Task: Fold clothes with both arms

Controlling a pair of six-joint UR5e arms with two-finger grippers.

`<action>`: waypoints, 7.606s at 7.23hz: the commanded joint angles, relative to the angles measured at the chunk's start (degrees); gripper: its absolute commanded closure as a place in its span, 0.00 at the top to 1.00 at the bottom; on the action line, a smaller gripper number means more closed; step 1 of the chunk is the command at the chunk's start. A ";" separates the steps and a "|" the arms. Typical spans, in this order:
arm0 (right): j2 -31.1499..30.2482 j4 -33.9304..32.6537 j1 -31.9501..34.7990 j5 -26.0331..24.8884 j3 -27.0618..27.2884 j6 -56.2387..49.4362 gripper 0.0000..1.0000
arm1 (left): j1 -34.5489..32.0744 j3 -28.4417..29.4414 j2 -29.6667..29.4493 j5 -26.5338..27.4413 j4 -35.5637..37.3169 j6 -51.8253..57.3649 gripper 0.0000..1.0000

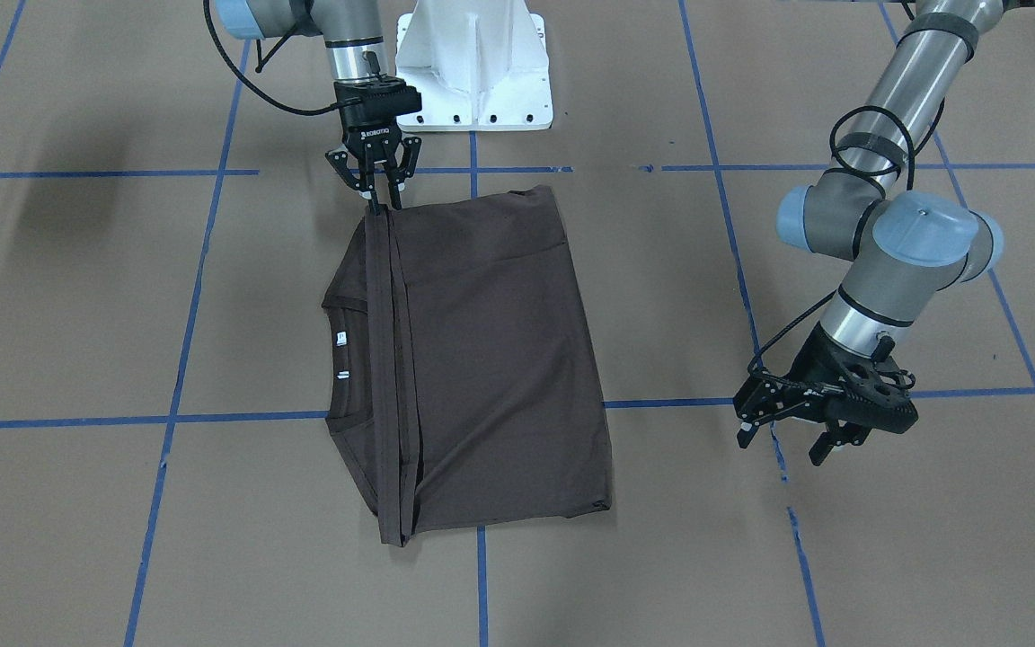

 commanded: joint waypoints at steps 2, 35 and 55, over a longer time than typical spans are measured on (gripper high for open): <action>-0.08 -0.13 0.06 -0.03 -0.13 0.03 0.31 | 0.01 0.08 0.00 0.00 0.00 0.00 1.00; -10.28 10.68 15.97 22.39 11.74 37.65 1.00 | 45.19 -35.43 8.18 21.54 25.49 -56.17 0.67; -9.93 10.42 15.79 22.21 9.90 37.91 1.00 | 42.82 -32.88 5.63 21.89 25.49 -54.14 0.00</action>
